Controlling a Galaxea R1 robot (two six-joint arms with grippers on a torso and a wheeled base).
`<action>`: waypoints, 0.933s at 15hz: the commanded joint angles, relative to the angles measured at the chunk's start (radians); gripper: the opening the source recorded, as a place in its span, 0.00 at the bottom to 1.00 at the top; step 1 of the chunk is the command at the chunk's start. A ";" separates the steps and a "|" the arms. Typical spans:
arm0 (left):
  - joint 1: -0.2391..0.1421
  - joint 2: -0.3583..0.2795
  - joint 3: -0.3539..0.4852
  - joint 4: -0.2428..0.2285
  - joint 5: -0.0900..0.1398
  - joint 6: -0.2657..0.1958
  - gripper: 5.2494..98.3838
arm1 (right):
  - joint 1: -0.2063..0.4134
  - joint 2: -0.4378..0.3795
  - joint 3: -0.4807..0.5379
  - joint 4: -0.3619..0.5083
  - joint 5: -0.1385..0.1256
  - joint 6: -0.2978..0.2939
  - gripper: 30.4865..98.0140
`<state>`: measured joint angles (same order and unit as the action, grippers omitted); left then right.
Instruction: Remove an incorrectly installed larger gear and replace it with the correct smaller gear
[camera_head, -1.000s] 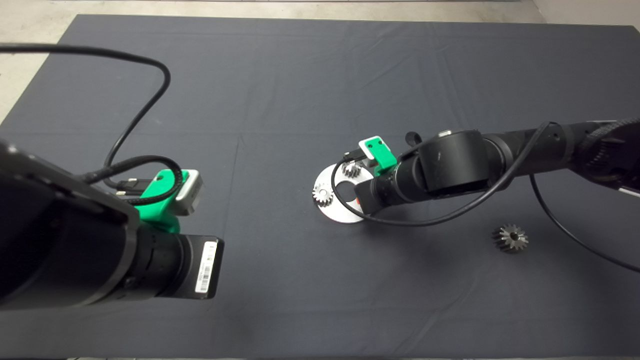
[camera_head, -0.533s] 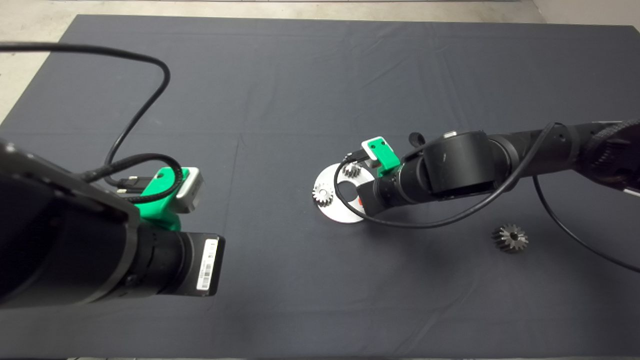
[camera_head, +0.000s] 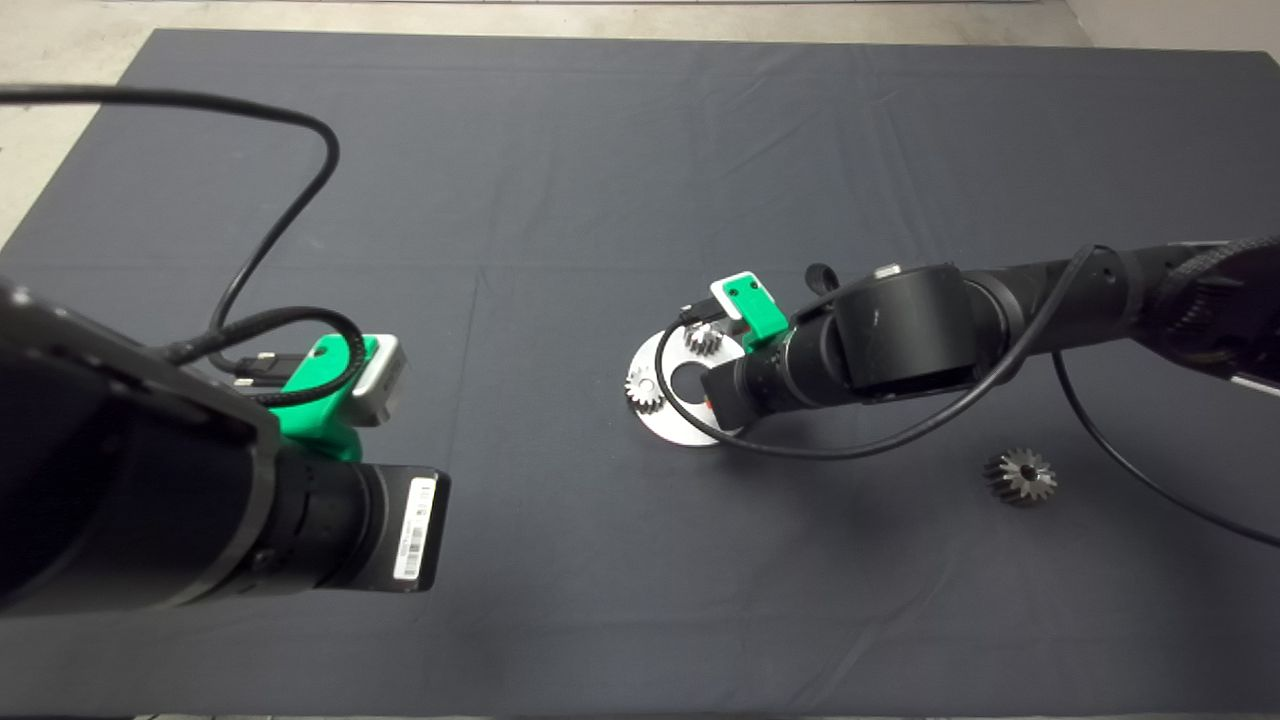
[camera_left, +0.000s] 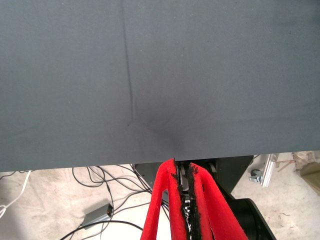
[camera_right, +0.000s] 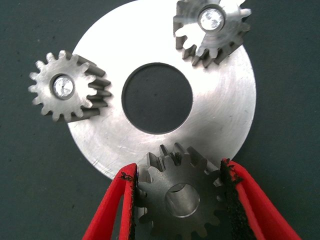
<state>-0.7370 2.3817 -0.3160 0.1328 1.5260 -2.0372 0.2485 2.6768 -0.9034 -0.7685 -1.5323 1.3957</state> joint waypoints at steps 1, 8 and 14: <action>0.007 -0.002 0.011 0.045 0.071 -0.006 0.00 | 0.022 0.005 -0.026 -0.052 -0.085 -0.007 0.07; 0.030 0.001 0.009 0.071 0.071 -0.020 0.00 | 0.026 -0.054 0.054 -0.048 -0.086 -0.006 0.07; 0.030 0.003 0.011 0.071 0.071 -0.020 0.00 | 0.023 -0.030 0.045 -0.048 -0.086 -0.007 0.07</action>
<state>-0.7009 2.3823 -0.3155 0.1900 1.5260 -2.0523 0.2468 2.6326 -0.8721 -0.7840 -1.5336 1.3879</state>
